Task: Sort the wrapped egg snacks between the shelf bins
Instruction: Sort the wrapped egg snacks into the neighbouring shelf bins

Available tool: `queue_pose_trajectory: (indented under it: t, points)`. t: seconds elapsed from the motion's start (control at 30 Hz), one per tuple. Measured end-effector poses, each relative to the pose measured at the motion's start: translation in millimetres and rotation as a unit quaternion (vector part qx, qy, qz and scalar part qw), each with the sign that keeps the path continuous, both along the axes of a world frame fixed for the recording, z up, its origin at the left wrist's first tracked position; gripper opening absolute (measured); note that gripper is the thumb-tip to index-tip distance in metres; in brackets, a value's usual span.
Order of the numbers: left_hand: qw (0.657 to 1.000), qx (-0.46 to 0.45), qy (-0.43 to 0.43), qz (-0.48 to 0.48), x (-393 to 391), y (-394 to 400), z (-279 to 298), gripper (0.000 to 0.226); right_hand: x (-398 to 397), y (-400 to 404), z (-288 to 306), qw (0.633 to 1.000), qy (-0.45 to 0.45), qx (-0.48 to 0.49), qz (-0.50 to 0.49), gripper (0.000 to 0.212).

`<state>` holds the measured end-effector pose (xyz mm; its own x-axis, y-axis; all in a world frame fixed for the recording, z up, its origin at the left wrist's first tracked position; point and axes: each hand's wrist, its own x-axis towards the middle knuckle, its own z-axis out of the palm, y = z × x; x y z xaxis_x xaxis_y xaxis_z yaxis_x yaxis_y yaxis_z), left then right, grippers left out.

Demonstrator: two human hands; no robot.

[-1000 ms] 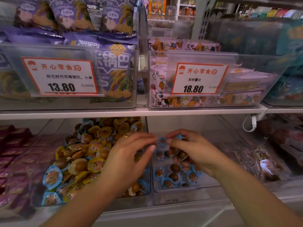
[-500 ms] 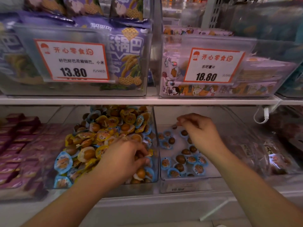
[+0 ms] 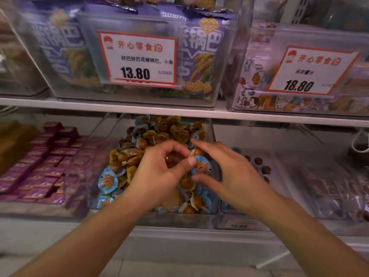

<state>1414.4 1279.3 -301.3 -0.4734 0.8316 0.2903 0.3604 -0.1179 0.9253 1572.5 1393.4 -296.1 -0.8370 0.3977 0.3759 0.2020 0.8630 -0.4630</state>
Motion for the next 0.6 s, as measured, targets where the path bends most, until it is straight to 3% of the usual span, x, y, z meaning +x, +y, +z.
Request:
queue_pose_trajectory:
  t: [0.1,0.2,0.27,0.33,0.37,0.43,0.53,0.6]
  points:
    - [0.999,0.000,-0.046,0.004,-4,2,0,0.007,-5,1,-1,1.000,0.025,-0.003,0.001,0.069]
    - [0.997,-0.004,-0.038,0.063,-19,4,-2,0.004,-4,5,4,0.996,0.084,0.009,-0.031,0.050]
    - [0.980,-0.042,0.147,0.128,-33,3,-6,0.002,-1,9,9,0.992,0.119,-0.014,-0.049,0.039]
    - [0.912,-0.100,0.373,0.135,-37,3,-12,0.020,2,12,10,0.989,0.129,-0.056,-0.054,0.033]
    - [0.889,-0.119,0.428,0.110,-34,3,-13,0.031,3,12,10,0.988,0.129,-0.063,-0.053,0.032]
    - [0.875,-0.126,0.468,0.018,-23,5,-15,0.039,5,10,11,0.989,0.126,-0.050,-0.050,0.027]
    - [0.861,-0.161,0.457,-0.155,-9,6,-13,0.030,8,6,11,0.990,0.128,-0.043,-0.041,0.025]
    - [0.858,-0.187,0.441,-0.187,-14,2,-10,0.025,10,4,12,0.990,0.131,-0.042,-0.038,0.025]
